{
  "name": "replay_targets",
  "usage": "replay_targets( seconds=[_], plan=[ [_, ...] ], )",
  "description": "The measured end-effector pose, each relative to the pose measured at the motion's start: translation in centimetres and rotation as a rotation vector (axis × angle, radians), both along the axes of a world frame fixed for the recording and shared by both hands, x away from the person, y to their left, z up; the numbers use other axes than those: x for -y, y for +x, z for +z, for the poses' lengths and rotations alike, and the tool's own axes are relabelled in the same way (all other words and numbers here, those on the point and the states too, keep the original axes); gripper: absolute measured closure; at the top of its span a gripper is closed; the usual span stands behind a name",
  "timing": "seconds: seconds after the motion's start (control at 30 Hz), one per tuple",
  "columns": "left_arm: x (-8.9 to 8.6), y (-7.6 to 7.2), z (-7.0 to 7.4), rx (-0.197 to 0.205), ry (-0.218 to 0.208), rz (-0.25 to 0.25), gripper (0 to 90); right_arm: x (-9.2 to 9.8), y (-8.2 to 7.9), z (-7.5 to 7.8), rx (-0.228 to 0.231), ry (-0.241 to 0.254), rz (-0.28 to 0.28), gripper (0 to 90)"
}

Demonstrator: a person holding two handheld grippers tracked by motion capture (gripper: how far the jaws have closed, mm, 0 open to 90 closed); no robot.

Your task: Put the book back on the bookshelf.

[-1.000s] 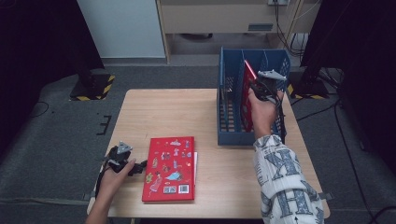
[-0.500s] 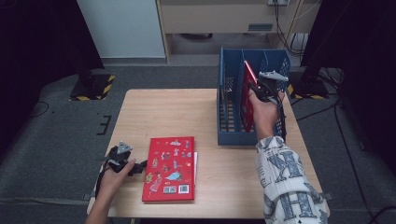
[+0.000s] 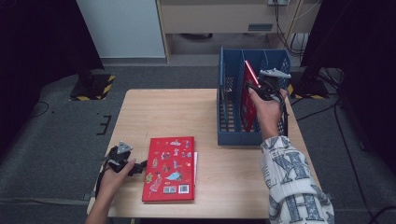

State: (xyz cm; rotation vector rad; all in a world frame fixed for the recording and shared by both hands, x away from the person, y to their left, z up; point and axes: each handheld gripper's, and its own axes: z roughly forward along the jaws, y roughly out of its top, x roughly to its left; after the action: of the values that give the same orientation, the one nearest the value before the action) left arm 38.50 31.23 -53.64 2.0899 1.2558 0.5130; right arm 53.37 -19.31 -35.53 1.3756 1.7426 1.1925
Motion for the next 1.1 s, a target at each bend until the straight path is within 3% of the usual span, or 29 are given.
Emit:
replay_targets(
  seconds=[0.67, 1.1],
  plan=[
    [0.01, 0.01, 0.0, 0.0, 0.0, 0.0, 0.0, 0.29, 0.49, 0.35, -0.018, -0.03, 0.01, 71.8],
    [0.01, 0.02, 0.0, 0.0, 0.0, 0.0, 0.0, -0.45, 0.97, 0.79, -0.058, -0.059, -0.033, 76.2]
  ],
)
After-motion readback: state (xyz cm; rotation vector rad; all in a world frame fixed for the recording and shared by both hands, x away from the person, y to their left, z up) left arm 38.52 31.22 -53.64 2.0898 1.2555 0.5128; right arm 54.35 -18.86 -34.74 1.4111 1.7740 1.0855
